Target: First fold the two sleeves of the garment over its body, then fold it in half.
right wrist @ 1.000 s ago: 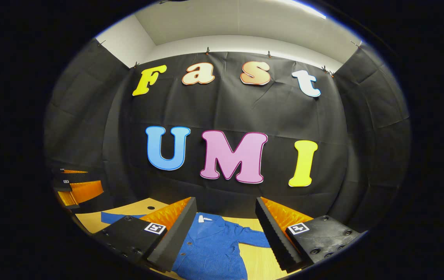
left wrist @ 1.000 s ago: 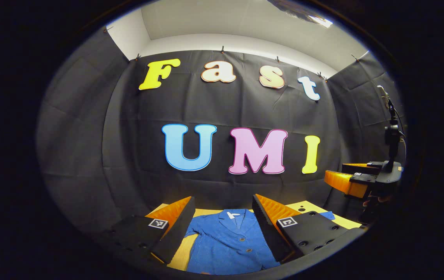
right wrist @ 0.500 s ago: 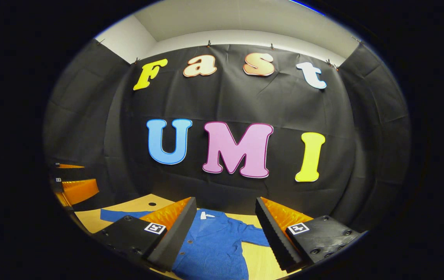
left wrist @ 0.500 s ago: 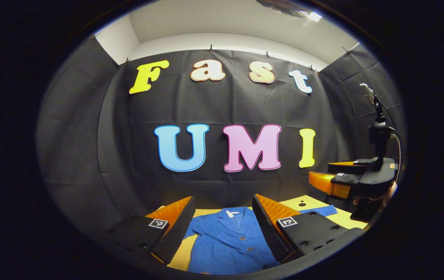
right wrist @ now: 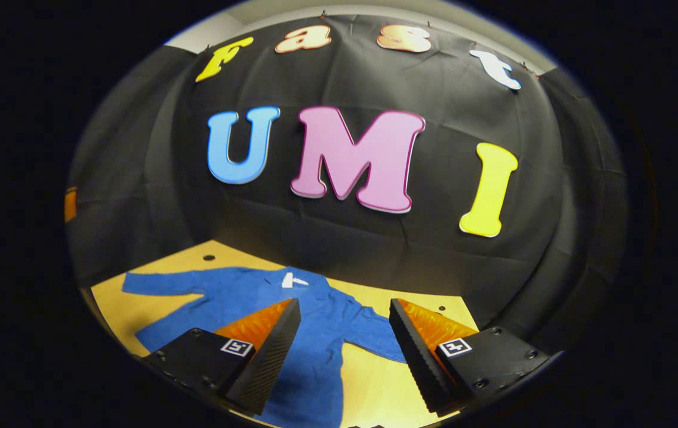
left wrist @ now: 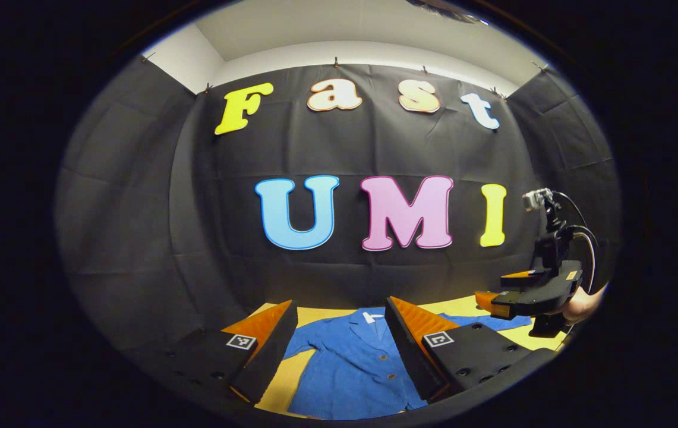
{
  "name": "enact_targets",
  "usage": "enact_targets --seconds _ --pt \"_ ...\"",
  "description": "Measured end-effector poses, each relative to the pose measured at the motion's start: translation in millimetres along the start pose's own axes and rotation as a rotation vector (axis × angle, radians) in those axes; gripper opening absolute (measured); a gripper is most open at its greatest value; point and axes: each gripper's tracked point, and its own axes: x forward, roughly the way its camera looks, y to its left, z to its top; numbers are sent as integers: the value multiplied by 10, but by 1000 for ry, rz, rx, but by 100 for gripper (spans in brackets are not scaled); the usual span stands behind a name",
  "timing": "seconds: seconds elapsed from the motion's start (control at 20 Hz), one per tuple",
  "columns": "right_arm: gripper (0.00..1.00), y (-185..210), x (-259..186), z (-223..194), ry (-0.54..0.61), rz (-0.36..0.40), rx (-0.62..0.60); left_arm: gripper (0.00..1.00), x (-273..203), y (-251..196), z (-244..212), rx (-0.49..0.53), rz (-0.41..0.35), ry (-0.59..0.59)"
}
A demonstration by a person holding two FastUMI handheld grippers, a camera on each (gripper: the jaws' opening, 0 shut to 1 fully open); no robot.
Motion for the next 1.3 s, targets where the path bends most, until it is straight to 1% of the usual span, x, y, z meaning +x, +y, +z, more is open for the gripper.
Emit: enact_targets --seconds 0.1,0.15,0.3,0.4,0.45,0.55,0.65,0.7,0.8,0.9,0.95,1.05,1.1,1.15,1.25,1.3 --pt "96 -245 265 -245 64 -23 5 84 52 -109 -20 -12 5 18" --pt "97 -387 395 -407 106 -48 12 84 84 -155 -41 -15 8 26" --pt "97 -786 688 -1000 271 -97 61 84 216 -372 -105 1 11 59" --pt "98 -1176 817 -1389 373 -172 99 84 309 -557 -114 11 0 74" --pt "99 -1408 854 -1573 422 -226 107 84 362 -682 -107 -5 -22 81" --pt "99 -1824 885 -1966 506 -300 122 84 441 -1014 -75 -94 -114 113" --pt "99 -2167 897 -2223 553 -368 131 84 539 -1297 -11 -177 -194 125" --pt "99 -2330 881 -2325 570 -405 145 84 593 -1389 32 -196 -210 122" --pt "99 -2638 868 -2519 599 -471 185 84 685 -1549 51 -198 -235 126" --pt "99 -2866 857 -2755 631 -525 223 80 723 -1785 19 -220 -316 162" --pt "98 -2953 861 -2875 650 -551 244 82 730 -1873 17 -237 -347 170" --pt "98 -3023 967 -3126 674 -570 310 82 772 -1963 -1 -258 -357 185" --pt "98 -3076 935 -3236 691 -577 333 82 780 -1999 -24 -261 -359 197" --pt "98 -3068 944 -3339 711 -569 362 81 784 -2031 -49 -265 -361 207" --pt "97 -3052 986 -3330 688 -546 433 82 758 -2127 -76 -273 -397 229" --pt "95 -2999 1000 -3314 683 -525 470 82 735 -2152 -76 -274 -410 236"
